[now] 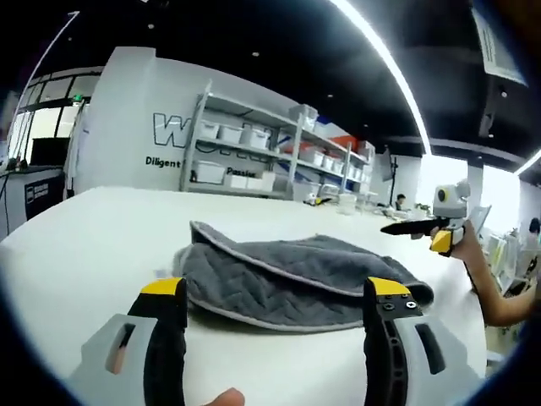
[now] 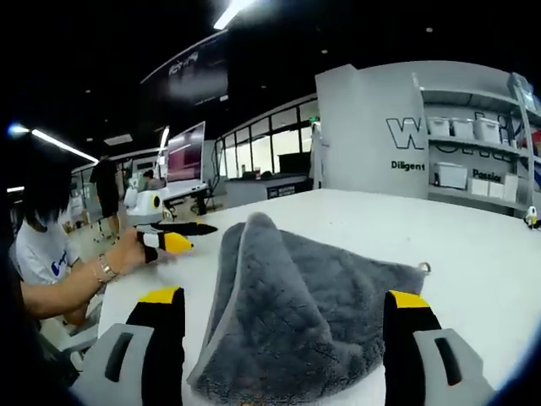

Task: Open the folded towel by lifting each exposed corner and separating the folded layers until the towel lies flat within the target outline without major curled edges

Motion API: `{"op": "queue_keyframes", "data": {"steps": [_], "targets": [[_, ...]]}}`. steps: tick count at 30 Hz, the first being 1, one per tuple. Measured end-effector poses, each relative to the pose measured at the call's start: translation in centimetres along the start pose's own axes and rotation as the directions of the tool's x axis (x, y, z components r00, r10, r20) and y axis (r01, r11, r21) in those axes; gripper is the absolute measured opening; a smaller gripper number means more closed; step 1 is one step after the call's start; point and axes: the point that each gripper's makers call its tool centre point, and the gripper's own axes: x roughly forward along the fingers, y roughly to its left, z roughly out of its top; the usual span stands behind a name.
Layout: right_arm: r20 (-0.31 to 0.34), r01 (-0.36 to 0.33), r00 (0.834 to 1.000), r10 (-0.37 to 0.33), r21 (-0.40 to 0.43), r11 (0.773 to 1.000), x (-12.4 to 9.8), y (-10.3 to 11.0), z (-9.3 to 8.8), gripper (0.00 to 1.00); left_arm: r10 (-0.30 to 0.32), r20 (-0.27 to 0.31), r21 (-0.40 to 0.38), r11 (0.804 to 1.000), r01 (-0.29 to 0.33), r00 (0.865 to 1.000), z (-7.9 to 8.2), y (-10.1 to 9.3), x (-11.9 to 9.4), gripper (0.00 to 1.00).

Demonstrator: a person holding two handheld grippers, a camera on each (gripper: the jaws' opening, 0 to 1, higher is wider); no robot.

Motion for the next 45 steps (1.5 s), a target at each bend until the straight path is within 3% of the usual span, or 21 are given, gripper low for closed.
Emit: {"op": "queue_keyframes", "data": {"steps": [7,11,18,22,26,34,36,38,45], "targets": [[-0.001,-0.001,1.000,0.001,0.007,1.000,-0.1,-0.1,-0.1,0.99,0.003,-0.027,0.005,1.000,-0.003,1.000,-0.2,-0.8,2.6,0.71],[-0.003,-0.006,1.000,0.006,0.002,1.000,-0.1,0.0,-0.2,0.99,-0.034,-0.042,-0.014,0.999,0.033,0.999,-0.6,-1.6,3.9,0.64],[0.022,-0.008,1.000,0.008,0.013,1.000,-0.2,0.0,0.3,0.99,-0.049,-0.033,-0.097,0.994,0.046,0.998,-1.0,-1.0,5.1,0.45],[0.034,-0.012,0.999,0.011,0.018,1.000,-0.3,0.0,0.5,0.99,-0.029,-0.038,-0.107,0.994,0.025,0.999,-1.1,-0.8,5.3,0.42],[0.024,-0.015,1.000,0.015,0.018,1.000,-0.2,0.1,0.3,0.99,-0.021,0.016,-0.165,0.986,0.023,1.000,-0.1,-0.3,5.4,0.33],[0.017,0.000,1.000,0.000,0.019,1.000,-0.2,-0.2,0.0,0.97,0.006,0.012,-0.246,0.969,-0.002,1.000,-1.1,0.0,6.4,0.25],[0.016,0.000,1.000,0.000,0.018,1.000,-0.2,-0.2,0.0,0.97,0.013,0.012,-0.242,0.970,-0.010,1.000,-1.1,0.2,6.5,0.20],[0.016,0.000,1.000,-0.001,0.017,1.000,-0.2,-0.2,0.0,0.97,0.026,0.012,-0.234,0.972,-0.023,1.000,-1.1,0.5,6.5,0.08],[0.006,-0.004,1.000,0.004,0.016,1.000,-0.1,0.0,-0.2,0.97,-0.002,0.051,-0.220,0.975,0.013,0.999,-0.4,-1.2,5.6,0.02]]}}
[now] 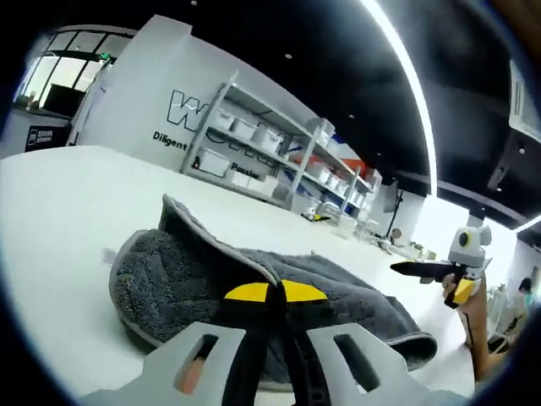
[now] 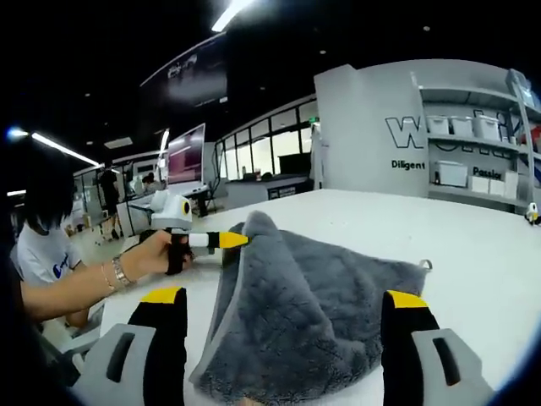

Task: Open the folded towel by lifting each exposed corner and separating the folded layers until the towel lies flat within the target outline without major curled edges

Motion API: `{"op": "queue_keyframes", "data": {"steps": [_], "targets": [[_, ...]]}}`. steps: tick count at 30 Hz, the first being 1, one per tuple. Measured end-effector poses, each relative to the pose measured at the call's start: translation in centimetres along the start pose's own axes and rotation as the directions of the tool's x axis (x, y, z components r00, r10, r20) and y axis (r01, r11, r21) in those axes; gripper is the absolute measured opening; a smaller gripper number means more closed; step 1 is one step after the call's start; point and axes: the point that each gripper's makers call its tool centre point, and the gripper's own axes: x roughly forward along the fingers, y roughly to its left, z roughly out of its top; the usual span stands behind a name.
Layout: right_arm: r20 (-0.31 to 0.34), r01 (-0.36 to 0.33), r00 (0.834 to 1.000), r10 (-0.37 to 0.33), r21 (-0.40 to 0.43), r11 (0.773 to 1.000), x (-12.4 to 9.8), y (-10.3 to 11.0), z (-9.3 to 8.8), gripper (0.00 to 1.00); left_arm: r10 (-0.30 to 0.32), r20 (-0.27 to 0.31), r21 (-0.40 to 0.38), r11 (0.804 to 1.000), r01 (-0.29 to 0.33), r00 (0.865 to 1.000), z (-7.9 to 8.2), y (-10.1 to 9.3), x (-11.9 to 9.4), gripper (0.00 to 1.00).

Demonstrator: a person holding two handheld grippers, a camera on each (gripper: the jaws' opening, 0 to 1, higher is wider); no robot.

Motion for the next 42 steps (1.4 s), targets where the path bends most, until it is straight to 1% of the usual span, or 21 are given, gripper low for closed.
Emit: {"op": "queue_keyframes", "data": {"steps": [4,6,8,10,11,14,17,20,22,24,26,27,29,30,31,34,35,36,37,39,42], "targets": [[-0.003,0.000,1.000,0.000,0.001,1.000,0.0,0.0,-0.1,0.97,0.010,-0.009,0.026,1.000,-0.010,1.000,-0.1,-0.8,-1.2,0.02],[-0.006,0.002,1.000,-0.002,0.001,1.000,0.0,0.0,-0.1,0.97,0.006,-0.003,0.028,1.000,-0.006,1.000,0.2,-0.7,-1.5,0.02],[-0.008,0.003,1.000,-0.003,0.001,1.000,0.0,-0.1,-0.2,0.97,0.009,-0.014,0.034,0.999,-0.009,1.000,-0.1,-0.9,-2.0,0.02],[-0.008,0.003,1.000,-0.003,0.001,1.000,0.1,-0.1,-0.1,0.97,0.017,-0.036,0.083,0.996,-0.014,0.999,-0.6,-0.8,-2.4,0.02],[-0.009,0.003,1.000,-0.003,0.001,1.000,0.1,-0.1,-0.2,0.97,0.025,-0.053,0.109,0.994,-0.019,0.998,-1.0,-0.7,-2.7,0.02],[-0.012,0.002,1.000,-0.002,-0.001,1.000,0.1,-0.1,-0.2,0.97,0.047,-0.074,0.107,0.994,-0.039,0.996,-1.1,0.7,-2.8,0.02],[-0.022,0.000,1.000,0.000,-0.004,1.000,0.2,-0.1,-0.4,0.98,0.107,-0.141,0.156,0.984,-0.085,0.984,-2.2,2.2,-3.3,0.02],[-0.027,-0.001,1.000,0.001,-0.003,1.000,0.2,-0.1,-0.5,0.98,0.120,-0.182,0.195,0.977,-0.084,0.976,-2.7,2.5,-3.4,0.02],[-0.030,0.001,1.000,-0.001,-0.005,1.000,0.2,-0.1,-0.6,0.98,0.123,-0.197,0.210,0.974,-0.080,0.973,-2.9,2.3,-3.6,0.02],[-0.030,0.002,1.000,-0.002,-0.004,1.000,0.2,-0.1,-0.6,0.98,0.134,-0.218,0.249,0.965,-0.077,0.967,-3.2,2.0,-4.0,0.02],[-0.033,0.001,0.999,-0.001,-0.004,1.000,0.2,-0.1,-0.6,0.98,0.154,-0.254,0.299,0.951,-0.074,0.955,-3.7,1.8,-4.4,0.02],[-0.034,0.001,0.999,-0.001,-0.004,1.000,0.2,-0.1,-0.7,0.98,0.156,-0.264,0.310,0.948,-0.070,0.952,-4.0,1.7,-4.5,0.02],[-0.039,0.001,0.999,-0.001,-0.007,1.000,0.3,-0.1,-0.8,0.98,0.164,-0.300,0.346,0.937,-0.053,0.940,-4.8,1.2,-4.9,0.02],[-0.039,0.000,0.999,-0.001,-0.006,1.000,0.3,-0.1,-0.8,0.98,0.160,-0.310,0.361,0.932,-0.040,0.937,-5.1,0.8,-5.1,0.02],[-0.039,0.000,0.999,0.000,-0.006,1.000,0.3,-0.1,-0.8,0.98,0.153,-0.306,0.380,0.925,-0.027,0.940,-5.1,0.4,-5.2,0.02],[-0.040,0.000,0.999,0.000,-0.005,1.000,0.3,-0.1,-0.8,0.98,0.163,-0.319,0.415,0.910,-0.017,0.933,-5.4,-0.3,-5.7,0.02],[-0.039,0.002,0.999,-0.002,-0.003,1.000,0.3,-0.1,-0.8,0.98,0.164,-0.333,0.445,0.895,0.002,0.929,-5.7,-0.9,-6.2,0.02],[-0.039,0.003,0.999,-0.003,-0.002,1.000,0.3,-0.2,-0.8,0.98,0.163,-0.336,0.448,0.894,0.006,0.928,-5.9,-1.1,-6.3,0.02],[-0.039,0.004,0.999,-0.004,0.000,1.000,0.3,-0.2,-0.8,0.98,0.156,-0.349,0.455,0.890,0.022,0.924,-6.3,-2.0,-6.9,0.02],[-0.041,0.004,0.999,-0.004,0.000,1.000,0.3,-0.2,-0.9,0.98,0.149,-0.360,0.458,0.888,0.035,0.921,-6.7,-2.8,-7.4,0.02],[-0.049,0.005,0.999,-0.005,-0.002,1.000,0.3,-0.3,-1.0,0.98,0.134,-0.372,0.476,0.877,0.064,0.919,-7.3,-3.9,-8.1,0.03]]}}
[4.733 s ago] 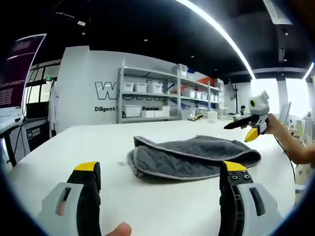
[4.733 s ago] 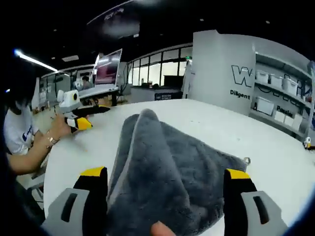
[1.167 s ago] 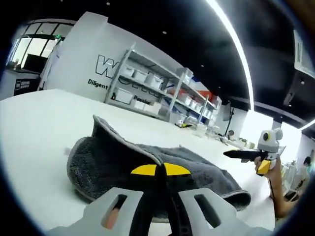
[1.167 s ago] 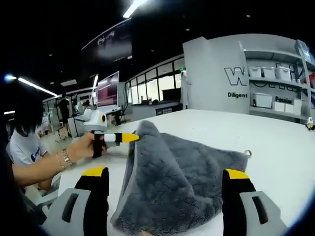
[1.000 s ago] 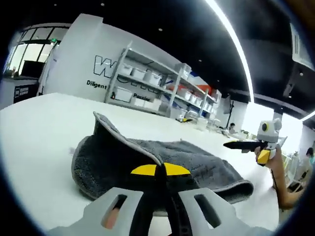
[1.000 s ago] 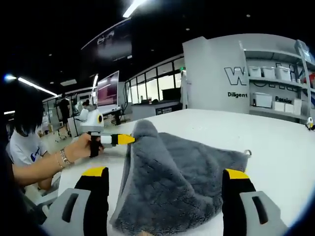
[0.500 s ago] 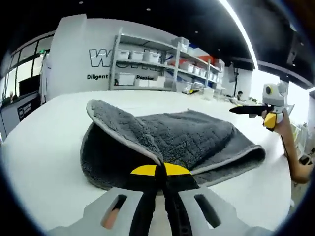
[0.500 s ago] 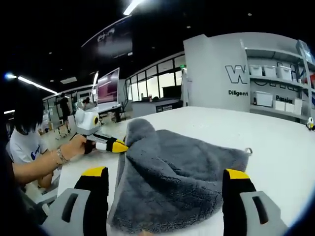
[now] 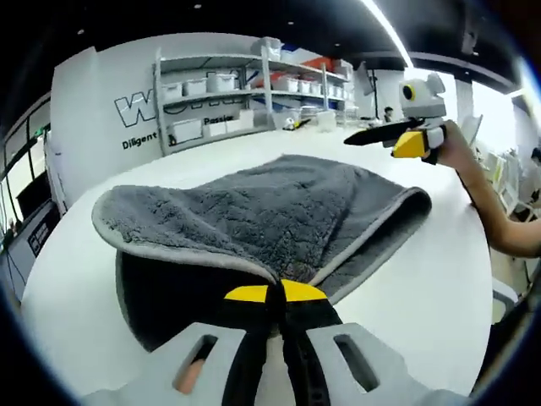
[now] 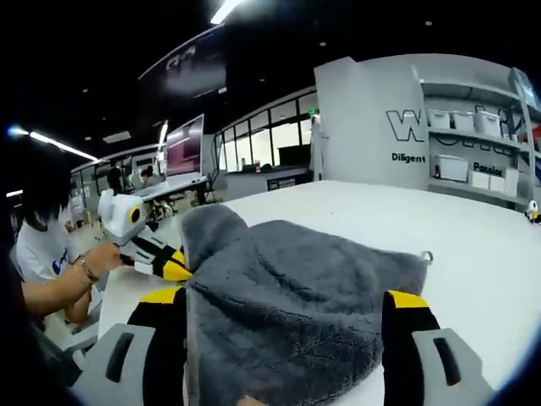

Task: Open the folded towel by lifting each exposed corner and separating the folded layers until the towel lies flat within the target outline without major curled edges

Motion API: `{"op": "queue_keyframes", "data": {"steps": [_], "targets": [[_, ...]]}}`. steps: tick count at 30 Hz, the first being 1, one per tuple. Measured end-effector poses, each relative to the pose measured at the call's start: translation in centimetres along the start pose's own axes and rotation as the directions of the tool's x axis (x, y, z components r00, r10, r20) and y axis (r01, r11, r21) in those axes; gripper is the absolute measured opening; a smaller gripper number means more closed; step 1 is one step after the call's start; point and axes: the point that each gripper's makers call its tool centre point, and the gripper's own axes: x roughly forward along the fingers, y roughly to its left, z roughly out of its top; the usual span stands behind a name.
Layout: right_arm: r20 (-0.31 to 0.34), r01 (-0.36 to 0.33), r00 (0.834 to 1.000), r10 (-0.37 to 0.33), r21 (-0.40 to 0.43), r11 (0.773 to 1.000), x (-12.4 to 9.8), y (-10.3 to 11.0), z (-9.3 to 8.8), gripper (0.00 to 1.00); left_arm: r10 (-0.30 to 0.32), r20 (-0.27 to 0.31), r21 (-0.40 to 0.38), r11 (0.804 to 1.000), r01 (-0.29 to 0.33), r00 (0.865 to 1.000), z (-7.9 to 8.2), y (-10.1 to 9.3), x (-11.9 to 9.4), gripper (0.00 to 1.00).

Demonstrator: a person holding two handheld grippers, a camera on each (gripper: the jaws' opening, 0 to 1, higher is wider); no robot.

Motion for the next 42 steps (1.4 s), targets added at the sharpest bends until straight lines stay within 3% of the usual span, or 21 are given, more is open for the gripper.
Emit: {"op": "queue_keyframes", "data": {"steps": [9,18,26,30,33,36,40,42], "targets": [[-0.023,-0.007,1.000,0.007,0.003,1.000,0.2,0.1,-0.4,0.99,-0.045,0.017,-0.018,0.999,0.045,0.999,-0.3,-2.3,-1.0,0.03],[-0.038,-0.010,0.999,0.010,-0.002,1.000,0.2,0.2,-0.7,0.99,-0.104,0.065,-0.115,0.987,0.111,0.992,-0.5,-4.4,-1.7,0.06],[-0.048,-0.013,0.999,0.012,-0.005,1.000,0.3,0.4,-0.9,0.99,-0.128,0.081,-0.102,0.986,0.136,0.988,-0.7,-5.9,-2.3,0.14],[-0.046,-0.012,0.999,0.012,-0.003,1.000,0.2,0.4,-0.9,0.99,-0.189,0.132,-0.155,0.966,0.209,0.973,-0.1,-7.1,-2.8,0.22],[-0.047,-0.011,0.999,0.011,-0.002,1.000,0.2,0.4,-0.9,0.99,-0.219,0.163,-0.168,0.955,0.245,0.962,0.4,-8.0,-3.6,0.23],[-0.051,-0.013,0.999,0.013,-0.004,1.000,0.2,0.5,-1.0,0.99,-0.263,0.206,-0.181,0.937,0.300,0.943,1.5,-9.2,-4.7,0.23],[-0.056,-0.013,0.998,0.013,-0.004,1.000,0.3,0.4,-1.1,0.99,-0.270,0.235,-0.165,0.936,0.312,0.934,2.8,-9.2,-5.6,0.25],[-0.058,-0.013,0.998,0.013,-0.004,1.000,0.3,0.5,-1.2,0.99,-0.224,0.260,-0.155,0.950,0.269,0.939,3.7,-8.0,-5.9,0.29]]}}
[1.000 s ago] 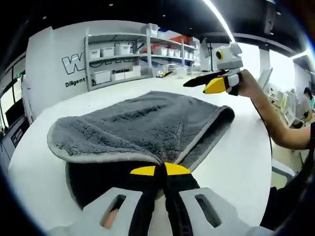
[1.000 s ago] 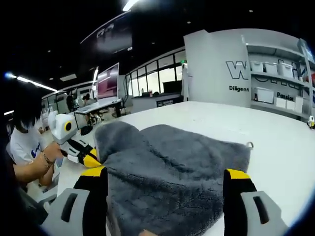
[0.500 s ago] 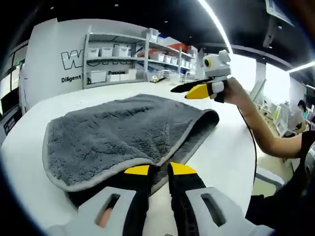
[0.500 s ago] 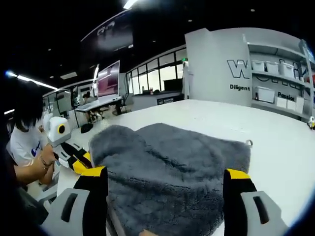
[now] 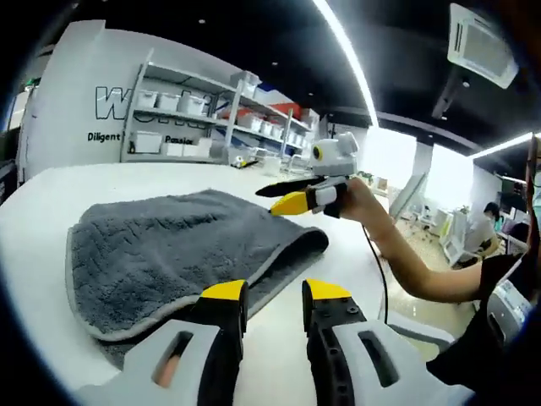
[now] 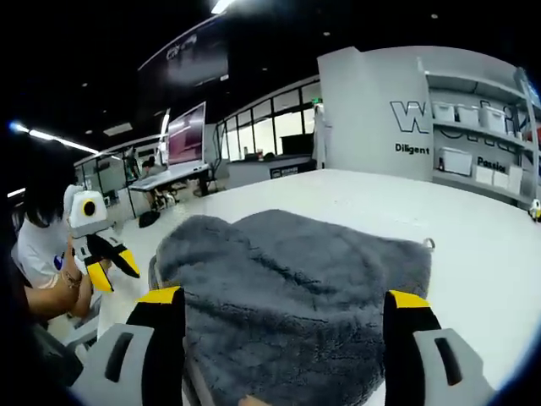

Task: Open the folded towel by lifting each exposed corner and separating the folded layers until the towel lies flat within the target outline without major curled edges

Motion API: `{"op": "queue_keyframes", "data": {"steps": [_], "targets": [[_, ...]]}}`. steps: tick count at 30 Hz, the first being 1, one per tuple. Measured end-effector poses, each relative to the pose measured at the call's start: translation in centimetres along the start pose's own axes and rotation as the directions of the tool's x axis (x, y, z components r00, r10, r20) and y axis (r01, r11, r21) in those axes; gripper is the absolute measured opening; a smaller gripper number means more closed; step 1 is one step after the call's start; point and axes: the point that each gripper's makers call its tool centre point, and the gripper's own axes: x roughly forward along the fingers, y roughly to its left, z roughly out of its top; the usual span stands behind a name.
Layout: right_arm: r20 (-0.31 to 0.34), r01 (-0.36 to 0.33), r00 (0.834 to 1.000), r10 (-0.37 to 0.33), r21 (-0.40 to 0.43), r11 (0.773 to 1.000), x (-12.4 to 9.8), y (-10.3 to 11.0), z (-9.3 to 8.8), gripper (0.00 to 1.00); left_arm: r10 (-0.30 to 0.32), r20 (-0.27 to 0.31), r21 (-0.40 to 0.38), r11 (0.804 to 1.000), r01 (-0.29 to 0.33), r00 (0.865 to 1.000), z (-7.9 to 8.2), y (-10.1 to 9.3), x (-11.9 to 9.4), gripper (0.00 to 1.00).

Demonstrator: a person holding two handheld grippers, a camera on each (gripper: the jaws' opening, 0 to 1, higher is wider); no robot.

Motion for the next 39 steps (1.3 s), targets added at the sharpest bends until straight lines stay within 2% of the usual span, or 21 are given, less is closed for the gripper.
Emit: {"op": "queue_keyframes", "data": {"steps": [4,7,9,11,13,17,20,22,27,31,39], "targets": [[0.000,0.000,1.000,0.000,0.002,1.000,0.0,0.0,0.0,0.99,0.114,0.062,-0.002,0.993,-0.114,0.992,1.4,2.7,-1.0,0.41],[0.000,0.000,1.000,0.000,0.001,1.000,0.0,0.0,-0.1,0.99,0.199,0.085,-0.006,0.980,-0.199,0.976,1.6,5.3,-1.9,0.44],[-0.002,-0.001,1.000,0.001,-0.001,1.000,0.0,0.1,-0.1,0.99,0.227,0.095,-0.010,0.974,-0.227,0.969,1.6,6.4,-2.4,0.49],[-0.001,-0.002,1.000,0.002,-0.002,1.000,0.0,0.1,-0.1,0.99,0.289,0.130,-0.003,0.957,-0.291,0.949,2.0,8.2,-3.1,0.56],[-0.002,-0.002,1.000,0.002,-0.003,1.000,0.0,0.1,-0.1,0.99,0.342,0.121,-0.007,0.939,-0.344,0.932,1.7,9.7,-3.7,0.61],[-0.009,-0.003,1.000,0.002,-0.004,1.000,0.1,0.1,-0.2,0.99,0.334,0.126,-0.047,0.943,-0.331,0.934,1.3,10.7,-4.1,0.68],[-0.012,-0.002,1.000,0.002,-0.004,1.000,0.1,0.1,-0.3,0.99,0.346,0.148,-0.041,0.938,-0.344,0.927,1.3,11.1,-4.5,0.69],[-0.012,-0.002,1.000,0.002,-0.005,1.000,0.2,0.0,-0.3,0.99,0.357,0.141,-0.028,0.934,-0.357,0.923,1.0,11.7,-4.7,0.74],[-0.017,0.001,1.000,-0.001,-0.004,1.000,0.2,-0.1,-0.3,0.99,0.322,0.129,-0.019,0.946,-0.322,0.938,0.6,11.7,-4.3,0.89],[-0.021,-0.001,1.000,0.001,-0.006,1.000,0.3,0.0,-0.5,0.99,0.327,0.134,0.005,0.944,-0.330,0.936,0.5,11.9,-4.2,0.98],[-0.026,-0.001,1.000,0.001,-0.008,1.000,0.3,0.0,-0.6,0.99,0.350,0.180,0.036,0.932,-0.362,0.919,2.0,14.8,-4.1,0.99]]}}
